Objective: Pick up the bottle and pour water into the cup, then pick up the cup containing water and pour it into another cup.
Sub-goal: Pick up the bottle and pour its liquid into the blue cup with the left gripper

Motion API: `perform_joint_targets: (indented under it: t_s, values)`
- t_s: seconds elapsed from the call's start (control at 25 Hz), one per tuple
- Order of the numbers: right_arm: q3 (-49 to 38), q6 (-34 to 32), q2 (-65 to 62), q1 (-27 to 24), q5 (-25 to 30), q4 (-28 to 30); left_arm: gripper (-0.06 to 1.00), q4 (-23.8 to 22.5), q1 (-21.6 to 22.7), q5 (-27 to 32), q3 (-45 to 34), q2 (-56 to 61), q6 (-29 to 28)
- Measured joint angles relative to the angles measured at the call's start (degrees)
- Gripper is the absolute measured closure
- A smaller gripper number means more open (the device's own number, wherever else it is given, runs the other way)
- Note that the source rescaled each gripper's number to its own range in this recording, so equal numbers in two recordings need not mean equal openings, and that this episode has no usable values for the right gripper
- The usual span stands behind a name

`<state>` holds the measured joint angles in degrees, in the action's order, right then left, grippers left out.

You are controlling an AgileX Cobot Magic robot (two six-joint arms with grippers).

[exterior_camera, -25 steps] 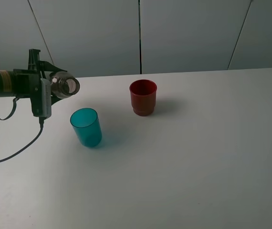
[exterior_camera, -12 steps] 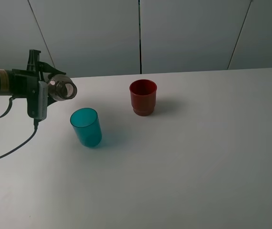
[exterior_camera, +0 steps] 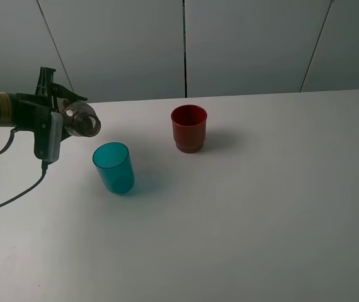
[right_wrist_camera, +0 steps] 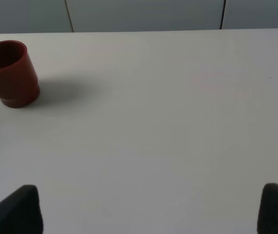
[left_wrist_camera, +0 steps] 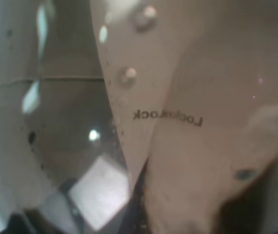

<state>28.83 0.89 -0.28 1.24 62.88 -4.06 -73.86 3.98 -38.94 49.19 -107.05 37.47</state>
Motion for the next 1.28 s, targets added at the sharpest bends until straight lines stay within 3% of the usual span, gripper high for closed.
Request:
perform_joint_targets:
  t_s: [0.72, 1.28]
  values:
    - [0.0, 0.0, 0.0, 0.0, 0.0, 0.0, 0.92, 5.48, -1.71, 0.74, 0.0, 0.0, 7.05]
    - [0.0, 0.0, 0.0, 0.0, 0.0, 0.0, 0.92, 10.37, -3.01, 0.98, 0.0, 0.0, 16.24]
